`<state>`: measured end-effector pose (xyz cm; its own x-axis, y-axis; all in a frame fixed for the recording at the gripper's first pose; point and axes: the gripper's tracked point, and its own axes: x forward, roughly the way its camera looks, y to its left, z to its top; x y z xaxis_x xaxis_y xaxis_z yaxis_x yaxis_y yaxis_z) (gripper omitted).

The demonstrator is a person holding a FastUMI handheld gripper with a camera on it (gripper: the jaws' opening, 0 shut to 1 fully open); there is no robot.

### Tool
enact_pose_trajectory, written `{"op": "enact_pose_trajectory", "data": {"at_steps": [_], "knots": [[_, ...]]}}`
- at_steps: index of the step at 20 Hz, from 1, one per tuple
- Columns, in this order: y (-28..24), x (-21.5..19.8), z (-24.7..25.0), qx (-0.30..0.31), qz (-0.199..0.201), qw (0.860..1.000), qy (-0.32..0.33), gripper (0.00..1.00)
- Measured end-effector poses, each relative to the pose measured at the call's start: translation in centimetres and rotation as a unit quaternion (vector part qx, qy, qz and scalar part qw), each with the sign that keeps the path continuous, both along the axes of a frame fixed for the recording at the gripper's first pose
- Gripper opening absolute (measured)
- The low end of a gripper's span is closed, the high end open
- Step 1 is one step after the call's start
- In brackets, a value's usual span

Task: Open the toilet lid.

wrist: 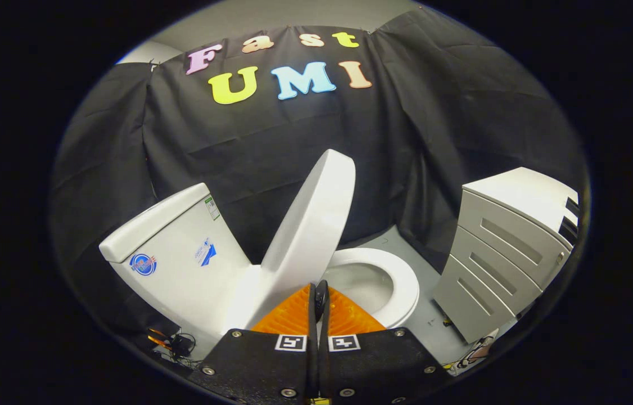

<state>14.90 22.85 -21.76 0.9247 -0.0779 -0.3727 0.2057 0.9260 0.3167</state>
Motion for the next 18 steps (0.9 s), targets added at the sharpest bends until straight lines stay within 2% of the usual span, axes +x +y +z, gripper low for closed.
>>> {"op": "enact_pose_trajectory", "data": {"at_steps": [10,15,18], "knots": [[4.8,0.6,4.3,-0.095,0.033,0.995,-0.023,0.0],[6.6,0.8,5.5,-0.104,0.039,0.994,-0.024,0.0],[8.2,1.0,6.2,-0.087,0.043,0.995,-0.031,0.0]]}}
